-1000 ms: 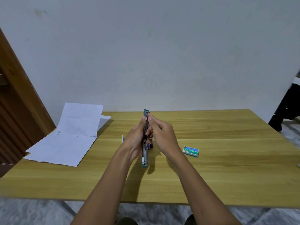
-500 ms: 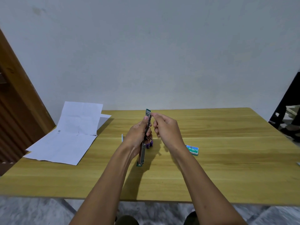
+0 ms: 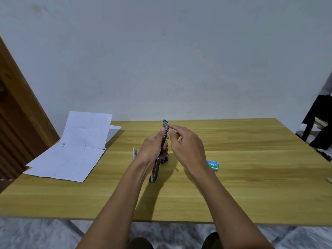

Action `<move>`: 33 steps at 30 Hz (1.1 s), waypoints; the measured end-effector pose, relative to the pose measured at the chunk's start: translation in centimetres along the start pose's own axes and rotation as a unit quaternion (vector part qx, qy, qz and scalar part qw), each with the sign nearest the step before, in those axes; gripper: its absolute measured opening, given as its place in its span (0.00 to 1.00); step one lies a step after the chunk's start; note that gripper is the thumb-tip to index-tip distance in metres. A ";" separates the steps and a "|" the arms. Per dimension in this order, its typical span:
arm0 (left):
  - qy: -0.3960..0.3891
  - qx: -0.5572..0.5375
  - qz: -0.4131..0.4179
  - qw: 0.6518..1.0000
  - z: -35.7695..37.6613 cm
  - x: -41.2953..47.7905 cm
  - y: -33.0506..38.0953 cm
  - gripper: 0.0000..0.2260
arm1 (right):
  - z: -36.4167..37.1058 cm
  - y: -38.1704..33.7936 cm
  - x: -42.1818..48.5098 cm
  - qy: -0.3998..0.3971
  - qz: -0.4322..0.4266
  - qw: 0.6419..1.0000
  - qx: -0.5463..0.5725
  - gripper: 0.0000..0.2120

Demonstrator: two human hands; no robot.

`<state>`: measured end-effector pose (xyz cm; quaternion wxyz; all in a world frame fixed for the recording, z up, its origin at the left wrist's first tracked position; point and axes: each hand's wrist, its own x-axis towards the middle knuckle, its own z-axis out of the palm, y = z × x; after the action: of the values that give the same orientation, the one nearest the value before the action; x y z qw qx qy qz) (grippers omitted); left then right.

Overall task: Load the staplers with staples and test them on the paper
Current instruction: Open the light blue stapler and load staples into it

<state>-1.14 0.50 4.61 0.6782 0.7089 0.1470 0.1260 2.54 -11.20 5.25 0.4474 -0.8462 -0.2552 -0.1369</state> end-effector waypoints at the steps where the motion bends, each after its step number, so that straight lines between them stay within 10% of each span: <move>1: 0.001 0.008 0.004 1.000 0.0 0.0 0.1 0.26 | -0.1 0.0 0.0 0.000 0.001 1.000 -0.003 0.14; 15: 0.010 0.022 -0.001 1.000 -0.3 -0.6 0.5 0.22 | -0.6 0.4 0.7 -0.088 0.002 0.996 -0.001 0.14; 23: 0.003 -0.016 -0.013 1.000 0.3 -0.5 0.6 0.22 | -0.8 -1.0 0.0 -0.079 0.116 0.933 0.332 0.15; 33: 0.014 0.031 0.021 0.999 -0.1 -0.9 0.9 0.19 | -0.1 -1.0 0.5 -0.047 0.185 0.929 0.318 0.09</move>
<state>-2.02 0.24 5.53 0.6511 0.7306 0.1449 0.1456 2.37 -10.67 6.26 0.6981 -0.6969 -0.1453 0.0761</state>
